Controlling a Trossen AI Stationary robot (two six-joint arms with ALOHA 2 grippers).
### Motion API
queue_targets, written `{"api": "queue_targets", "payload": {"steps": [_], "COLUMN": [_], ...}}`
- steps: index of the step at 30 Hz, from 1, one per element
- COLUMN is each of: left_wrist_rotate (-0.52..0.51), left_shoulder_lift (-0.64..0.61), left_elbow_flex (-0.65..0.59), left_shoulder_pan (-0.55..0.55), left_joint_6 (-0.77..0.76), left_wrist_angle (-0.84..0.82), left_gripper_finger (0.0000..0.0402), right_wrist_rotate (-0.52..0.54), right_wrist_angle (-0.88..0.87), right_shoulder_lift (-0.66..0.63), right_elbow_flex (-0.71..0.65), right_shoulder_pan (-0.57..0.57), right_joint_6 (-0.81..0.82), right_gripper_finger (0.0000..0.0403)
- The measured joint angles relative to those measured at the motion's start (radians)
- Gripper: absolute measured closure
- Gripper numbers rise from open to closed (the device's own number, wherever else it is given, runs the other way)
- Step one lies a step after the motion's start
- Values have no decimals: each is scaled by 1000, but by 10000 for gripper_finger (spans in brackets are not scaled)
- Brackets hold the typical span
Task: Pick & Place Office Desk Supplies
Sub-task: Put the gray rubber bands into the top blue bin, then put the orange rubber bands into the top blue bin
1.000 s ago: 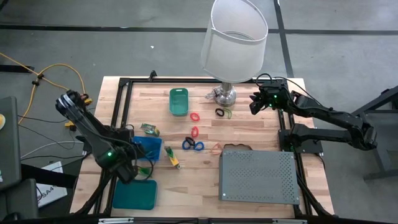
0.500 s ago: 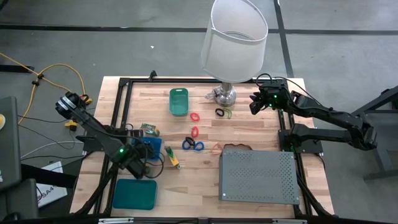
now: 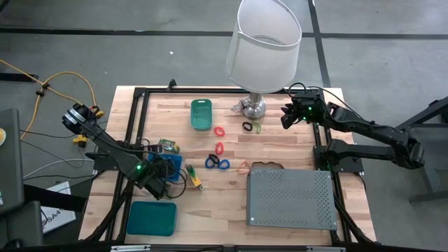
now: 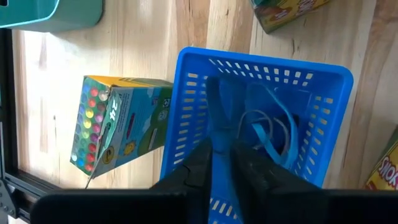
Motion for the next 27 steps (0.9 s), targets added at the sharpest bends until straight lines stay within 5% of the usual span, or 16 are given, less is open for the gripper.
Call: {"api": "queue_targets", "payload": {"steps": [12, 27], "left_wrist_rotate": [-47, -86], "left_shoulder_lift": [-8, -9], "left_elbow_flex": [3, 89], "left_shoulder_pan": [9, 258], "left_joint_6": [39, 610], "left_wrist_angle": [62, 484], "left_gripper_finger": [336, 336], "right_wrist_rotate": [0, 0], "right_wrist_angle": [0, 0], "right_shoulder_lift": [0, 0], "right_elbow_flex": [0, 0], "right_shoulder_pan": [0, 0], "right_joint_6": [0, 0], "right_gripper_finger": [298, 298]}}
